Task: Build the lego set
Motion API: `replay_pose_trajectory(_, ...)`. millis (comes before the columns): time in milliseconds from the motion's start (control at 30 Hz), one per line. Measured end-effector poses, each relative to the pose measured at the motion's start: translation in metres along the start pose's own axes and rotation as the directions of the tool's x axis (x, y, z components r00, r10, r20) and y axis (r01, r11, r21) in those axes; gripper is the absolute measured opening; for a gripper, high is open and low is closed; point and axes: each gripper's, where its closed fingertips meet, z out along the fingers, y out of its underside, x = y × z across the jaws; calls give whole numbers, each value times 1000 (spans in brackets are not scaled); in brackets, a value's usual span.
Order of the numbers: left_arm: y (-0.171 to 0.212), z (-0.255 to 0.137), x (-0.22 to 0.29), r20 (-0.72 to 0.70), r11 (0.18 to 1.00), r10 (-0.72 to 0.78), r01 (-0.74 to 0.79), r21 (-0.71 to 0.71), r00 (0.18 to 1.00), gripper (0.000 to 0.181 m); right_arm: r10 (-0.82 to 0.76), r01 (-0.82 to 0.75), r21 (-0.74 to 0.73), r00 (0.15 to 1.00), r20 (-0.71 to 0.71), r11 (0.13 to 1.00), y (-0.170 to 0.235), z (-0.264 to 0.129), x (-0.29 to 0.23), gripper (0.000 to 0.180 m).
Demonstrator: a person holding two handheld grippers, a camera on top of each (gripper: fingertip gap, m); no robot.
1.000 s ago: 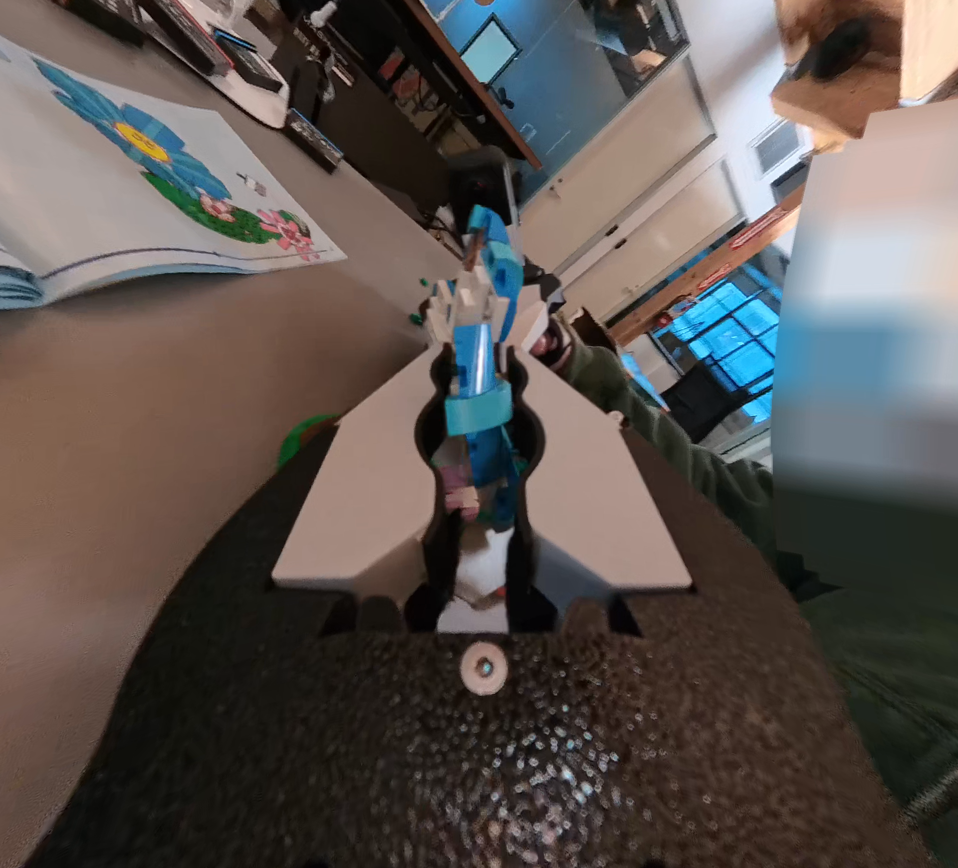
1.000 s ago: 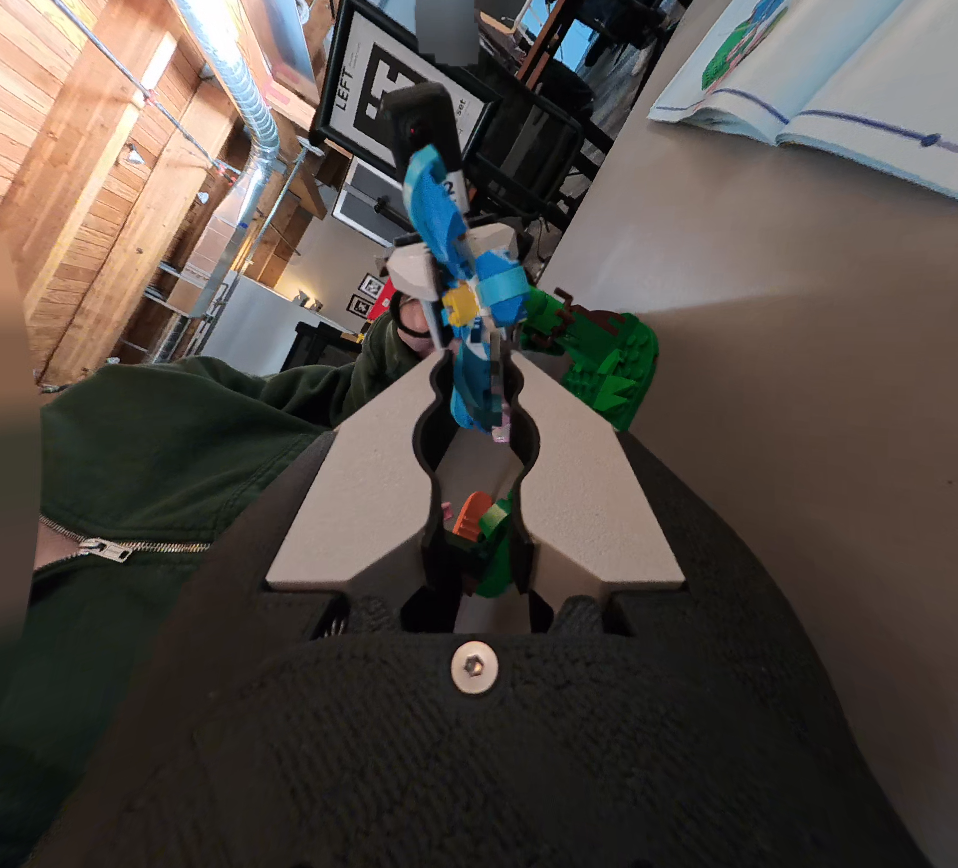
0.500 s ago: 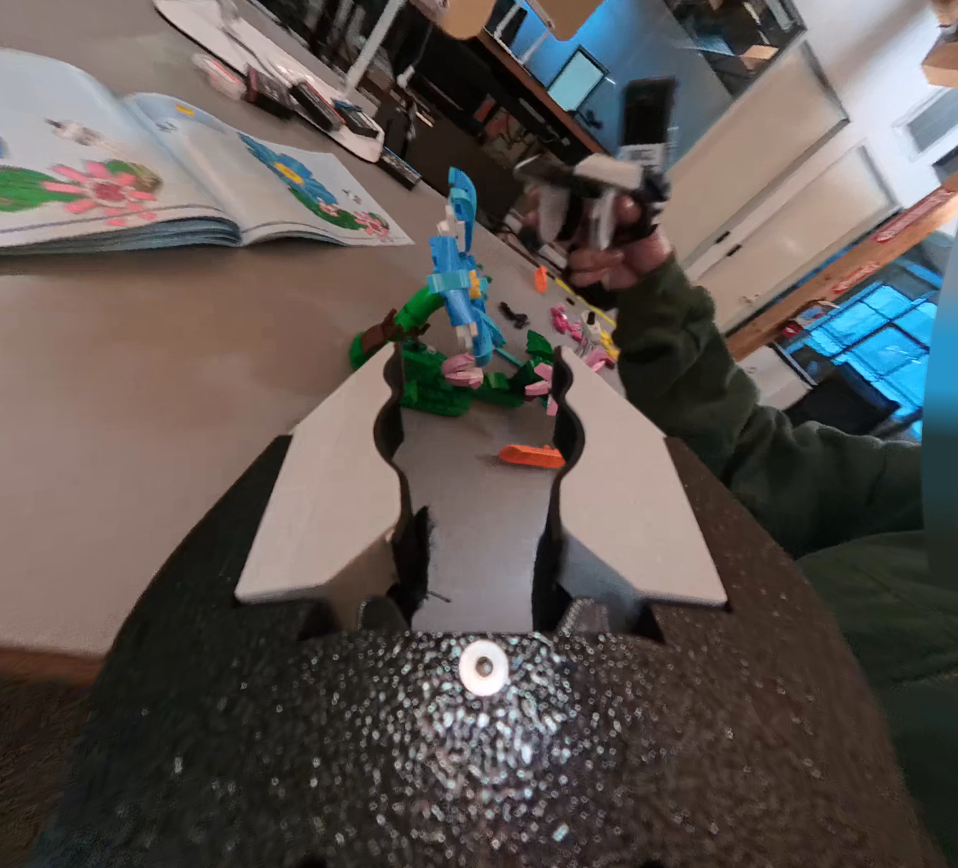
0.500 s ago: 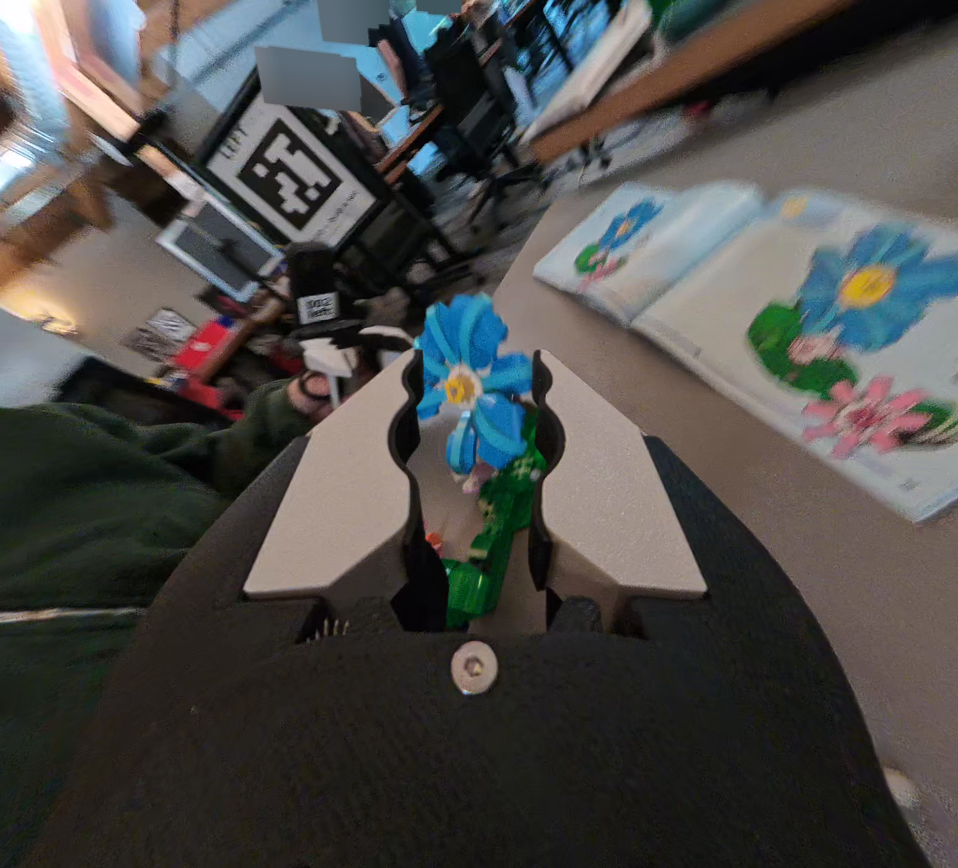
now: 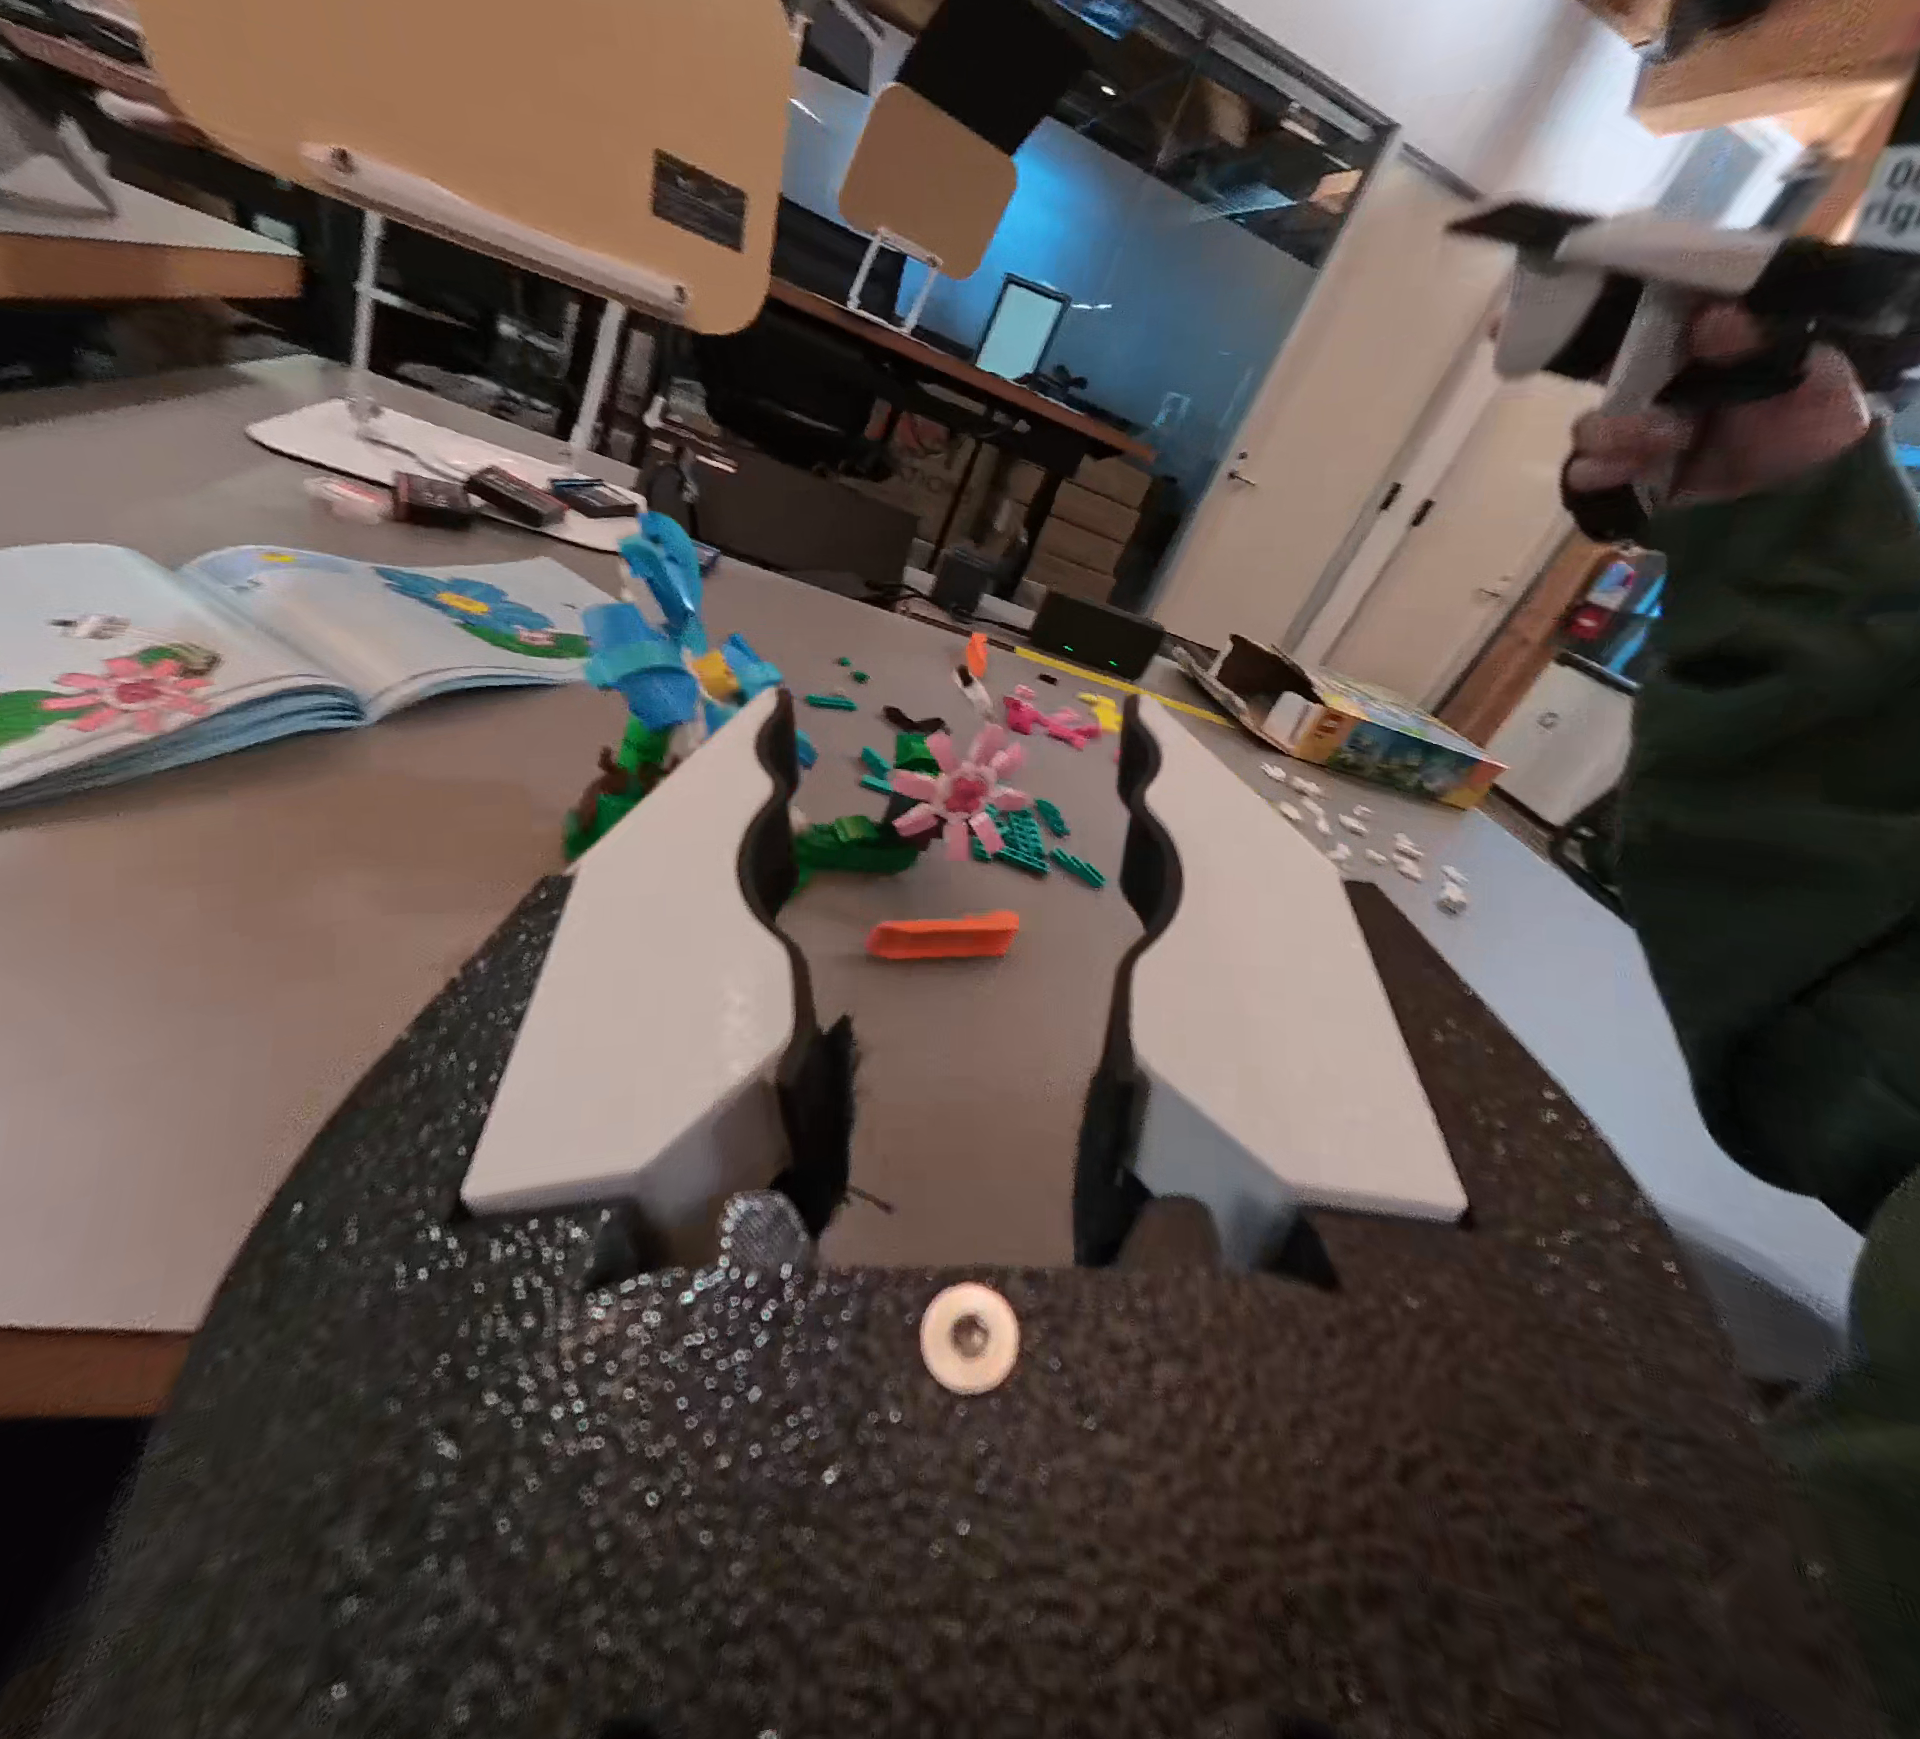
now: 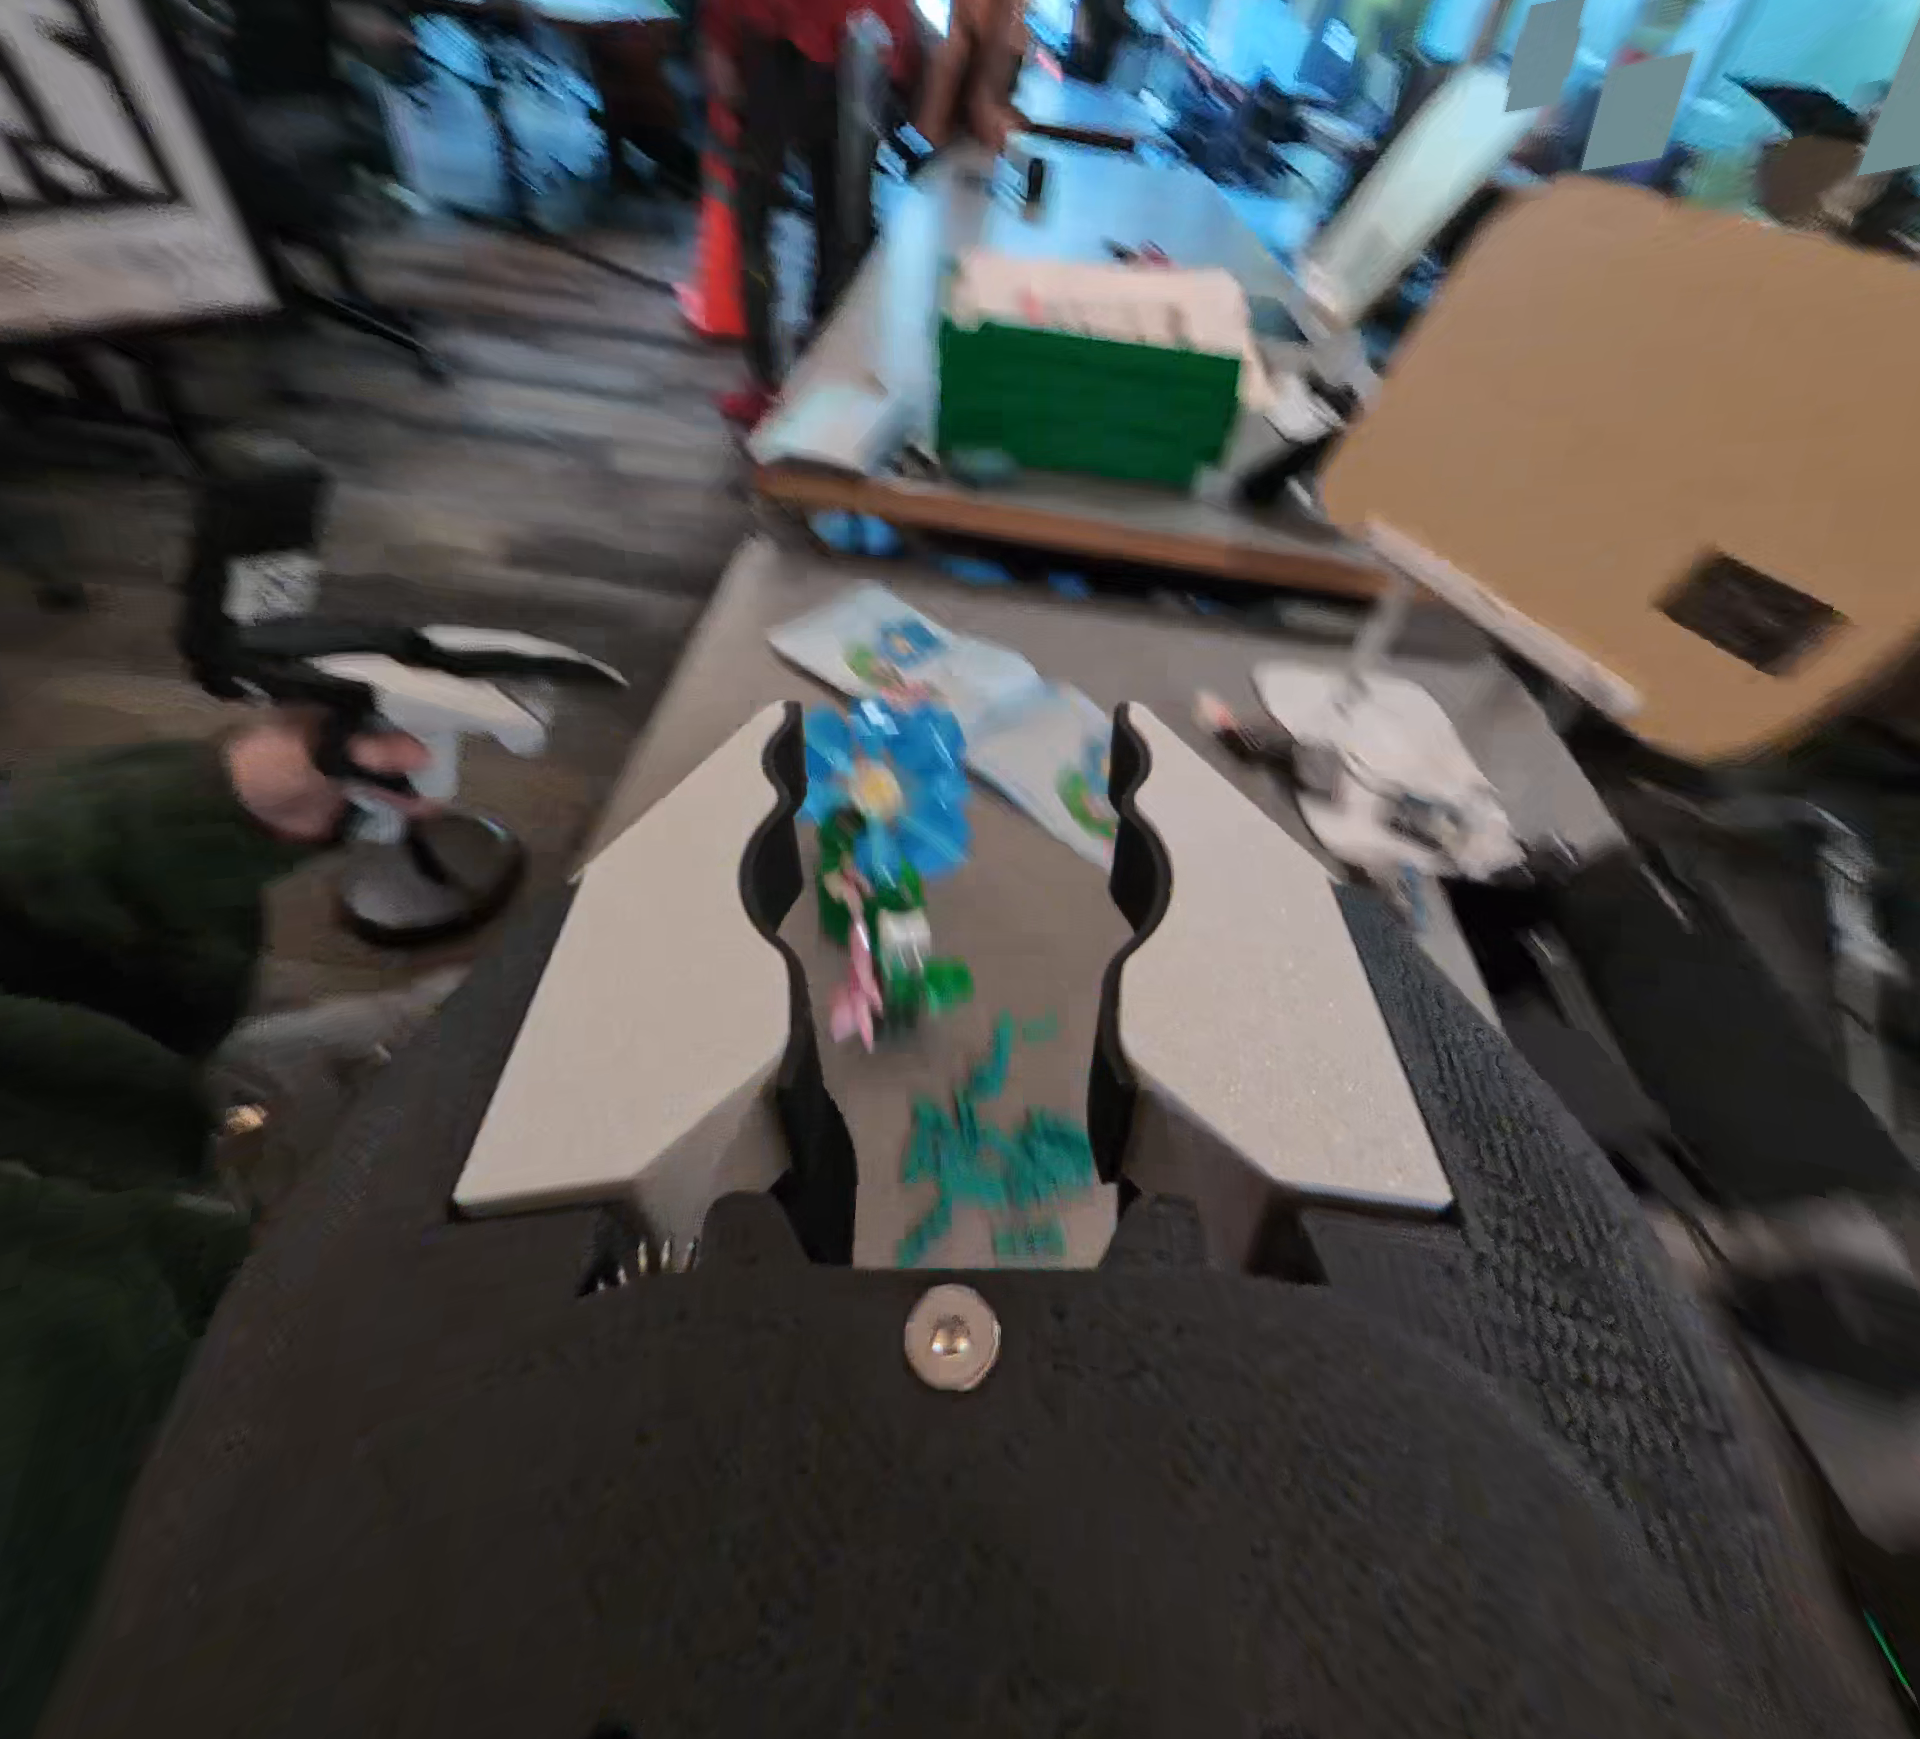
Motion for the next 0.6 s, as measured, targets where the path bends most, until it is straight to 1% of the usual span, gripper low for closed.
replay_pose_trajectory(67, 11, -3, 7, -34, 1000, -9, 8, -11, 999, 60, 33, -50, -122, 989, -143, 991, 48, -37, 7, 57)
replay_pose_trajectory(133, 19, -6, 13, -63, 1000, -24, 24, -13, 998, 60, 103, -168, -222, 956, -275, 960, 109, -72, 15, 54)
replay_pose_trajectory(200, 26, -8, 19, -95, 999, -48, 47, -12, 994, 60, 178, -301, -279, 903, -392, 912, 177, -100, 22, 48)
replay_pose_trajectory(267, 33, -8, 27, -128, 998, -66, 64, -19, 990, 60, 291, -434, -303, 861, -416, 849, 241, -108, 11, 48)
replay_pose_trajectory(300, 36, -7, 31, -142, 997, -69, 66, -27, 987, 60, 324, -474, -321, 847, -422, 820, 268, -107, 4, 49)
replay_pose_trajectory(333, 39, -6, 36, -153, 998, -64, 59, -35, 986, 60, 323, -485, -347, 843, -431, 803, 291, -105, -1, 51)
replay_pose_trajectory(367, 42, -6, 41, -163, 998, -53, 47, -41, 985, 60, 294, -477, -374, 844, -449, 795, 310, -103, -2, 54)
replay_pose_trajectory(433, 47, -3, 51, -186, 998, -39, 30, -53, 982, 60, 223, -439, -408, 850, -477, 801, 331, -101, 2, 58)
replay_pose_trajectory(500, 52, -1, 62, -221, 997, -39, 24, -70, 974, 60, 199, -416, -406, 855, -478, 813, 338, -96, 6, 56)
replay_pose_trajectory(600, 61, 2, 76, -269, 995, -40, 13, -100, 962, 59, 221, -427, -426, 864, -452, 798, 345, -91, 7, 47)
